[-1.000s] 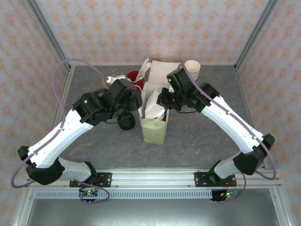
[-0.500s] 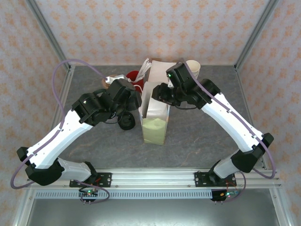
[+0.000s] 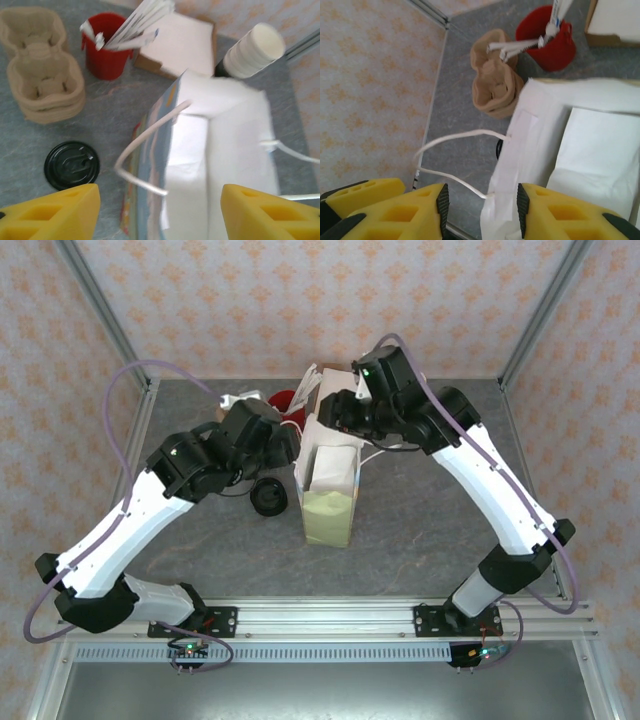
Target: Pack the takeout coffee
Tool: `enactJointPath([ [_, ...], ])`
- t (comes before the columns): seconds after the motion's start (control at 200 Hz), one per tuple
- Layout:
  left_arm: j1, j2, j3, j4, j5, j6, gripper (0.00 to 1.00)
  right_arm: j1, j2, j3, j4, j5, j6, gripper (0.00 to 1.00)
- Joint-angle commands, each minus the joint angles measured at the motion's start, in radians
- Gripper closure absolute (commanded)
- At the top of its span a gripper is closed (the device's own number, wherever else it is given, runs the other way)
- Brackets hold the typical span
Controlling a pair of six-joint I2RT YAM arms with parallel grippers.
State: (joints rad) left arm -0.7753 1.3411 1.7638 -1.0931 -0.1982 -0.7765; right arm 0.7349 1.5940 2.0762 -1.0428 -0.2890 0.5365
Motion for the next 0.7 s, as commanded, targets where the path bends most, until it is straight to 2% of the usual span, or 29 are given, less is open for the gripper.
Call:
enactJointPath([
  [0.0,0.013,0.025,0.139,-0.016,-0.01,0.052,0.32,0.006,-0.011,0.103,-0.043,0.08,-0.081,0.56],
  [0.135,0.03,0.059,0.268,-0.035,-0.032,0.115,0.28,-0.004,-0.042,0.167,-0.043,0.183,-0.15,0.52],
  [0.26,0.063,0.06,0.322,-0.034,-0.088,0.189,0.22,-0.037,-0.104,0.144,-0.017,0.281,-0.226,0.49],
  [0.38,0.098,0.035,0.312,-0.007,-0.163,0.28,0.15,-0.107,-0.169,0.08,-0.002,0.372,-0.264,0.43],
  [0.576,0.121,-0.018,0.249,0.053,-0.357,0.451,0.01,-0.216,-0.303,-0.11,0.075,0.532,-0.343,0.28],
  [0.691,0.137,-0.066,0.152,0.129,-0.487,0.536,0.0,-0.309,-0.384,-0.248,0.129,0.577,-0.344,0.19],
])
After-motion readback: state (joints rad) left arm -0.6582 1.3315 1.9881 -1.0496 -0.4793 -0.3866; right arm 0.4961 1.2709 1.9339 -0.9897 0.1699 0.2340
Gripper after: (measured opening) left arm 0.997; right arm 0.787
